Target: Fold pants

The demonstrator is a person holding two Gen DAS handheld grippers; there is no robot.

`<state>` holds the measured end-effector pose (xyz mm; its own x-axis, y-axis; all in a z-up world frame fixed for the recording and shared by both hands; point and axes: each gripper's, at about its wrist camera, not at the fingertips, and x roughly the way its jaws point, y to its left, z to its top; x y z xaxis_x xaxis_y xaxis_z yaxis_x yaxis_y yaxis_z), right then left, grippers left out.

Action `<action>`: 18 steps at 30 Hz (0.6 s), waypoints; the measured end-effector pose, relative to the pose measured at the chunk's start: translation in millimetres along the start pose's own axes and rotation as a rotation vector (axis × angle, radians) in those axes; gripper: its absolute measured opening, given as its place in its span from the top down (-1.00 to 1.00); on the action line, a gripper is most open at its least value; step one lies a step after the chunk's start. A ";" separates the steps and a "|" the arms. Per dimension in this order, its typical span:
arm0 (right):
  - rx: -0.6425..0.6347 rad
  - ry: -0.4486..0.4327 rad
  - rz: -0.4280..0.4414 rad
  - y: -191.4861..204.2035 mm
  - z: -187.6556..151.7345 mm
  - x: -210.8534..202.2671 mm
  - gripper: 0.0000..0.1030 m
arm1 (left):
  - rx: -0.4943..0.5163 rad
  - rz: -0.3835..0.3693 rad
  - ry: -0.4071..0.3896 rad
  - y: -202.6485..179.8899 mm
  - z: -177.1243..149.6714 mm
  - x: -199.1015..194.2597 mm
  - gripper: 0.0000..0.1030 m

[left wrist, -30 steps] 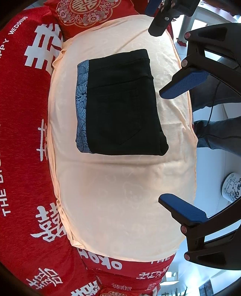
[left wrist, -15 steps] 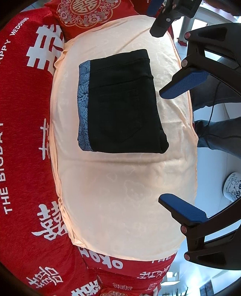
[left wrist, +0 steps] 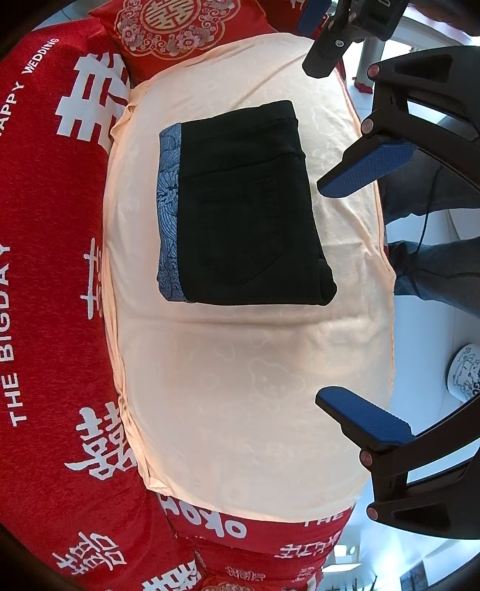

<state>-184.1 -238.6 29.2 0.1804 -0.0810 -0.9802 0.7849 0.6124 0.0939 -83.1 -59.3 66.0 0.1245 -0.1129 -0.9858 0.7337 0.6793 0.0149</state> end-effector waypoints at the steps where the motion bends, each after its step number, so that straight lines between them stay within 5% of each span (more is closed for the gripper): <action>1: 0.001 -0.001 -0.001 0.0 0.1 -0.3 -0.84 | 0.002 0.004 -0.002 0.4 0.1 0.0 -1.00; 18: -0.016 0.003 -0.006 -9.1 7.7 9.0 -0.84 | -0.024 0.031 0.001 -14.1 10.1 13.0 -1.00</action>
<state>-185.0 -250.9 20.8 0.1741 -0.0823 -0.9813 0.7763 0.6246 0.0853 -85.1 -77.7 54.6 0.1457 -0.0909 -0.9851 0.7132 0.6998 0.0409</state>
